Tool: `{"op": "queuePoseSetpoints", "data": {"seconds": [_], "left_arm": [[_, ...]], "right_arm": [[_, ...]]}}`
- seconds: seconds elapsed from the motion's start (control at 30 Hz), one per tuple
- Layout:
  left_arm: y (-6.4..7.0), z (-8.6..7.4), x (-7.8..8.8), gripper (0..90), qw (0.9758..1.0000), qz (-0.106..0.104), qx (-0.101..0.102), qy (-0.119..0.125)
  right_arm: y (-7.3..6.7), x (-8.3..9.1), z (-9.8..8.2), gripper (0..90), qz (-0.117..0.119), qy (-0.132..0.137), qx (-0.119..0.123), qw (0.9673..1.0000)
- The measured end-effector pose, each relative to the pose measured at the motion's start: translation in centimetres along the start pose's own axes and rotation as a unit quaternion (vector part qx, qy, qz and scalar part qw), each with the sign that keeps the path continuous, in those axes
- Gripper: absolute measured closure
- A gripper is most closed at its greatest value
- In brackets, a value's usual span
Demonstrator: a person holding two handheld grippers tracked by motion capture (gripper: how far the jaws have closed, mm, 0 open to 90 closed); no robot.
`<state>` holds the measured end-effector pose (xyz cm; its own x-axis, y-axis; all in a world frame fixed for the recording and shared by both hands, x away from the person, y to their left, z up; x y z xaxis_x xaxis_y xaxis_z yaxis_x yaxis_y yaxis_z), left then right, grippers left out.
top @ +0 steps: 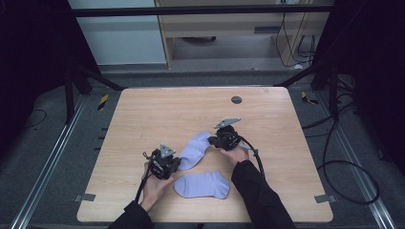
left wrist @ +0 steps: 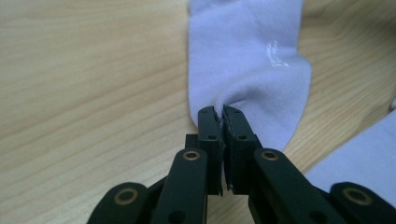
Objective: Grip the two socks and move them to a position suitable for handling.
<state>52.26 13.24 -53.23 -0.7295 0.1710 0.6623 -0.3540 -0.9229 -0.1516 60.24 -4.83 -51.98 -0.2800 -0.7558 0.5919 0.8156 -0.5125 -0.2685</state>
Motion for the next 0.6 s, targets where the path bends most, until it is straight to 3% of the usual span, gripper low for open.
{"op": "queuePoseSetpoints", "data": {"seconds": [0.17,0.27,0.43,0.6], "left_arm": [[0.1,0.8,0.1,86.5,1.0,0.003,-0.007,0.006],[0.2,1.2,-0.3,86.4,1.0,0.003,-0.008,0.003],[0.9,1.4,-1.2,86.4,0.9993,0.007,-0.036,-0.006],[1.4,1.5,-1.8,86.2,0.9988,0.005,-0.048,-0.007]], "right_arm": [[-1.6,2.5,-0.6,87.2,-0.006,-0.002,0.01,0.9999],[-2.3,3.4,-1.6,87.1,-0.008,-0.011,0.003,0.9999],[-3.2,4.4,-3.7,86.8,-0.011,-0.021,-0.014,0.9996],[-3.9,5.2,-5.8,86.3,-0.01,-0.026,-0.026,0.9993]]}}
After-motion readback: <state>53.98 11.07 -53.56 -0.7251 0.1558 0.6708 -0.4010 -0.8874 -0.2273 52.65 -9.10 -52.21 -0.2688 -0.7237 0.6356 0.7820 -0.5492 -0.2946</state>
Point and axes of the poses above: each handheld gripper's, and its own axes: x roughly backward along the jaws, z roughly out of its top, y roughly to its right, the point moved 7 cm from there along -x, roughly forward along the jaws, and after that the axes turned 15 degrees about z, right-handed, at the moved point
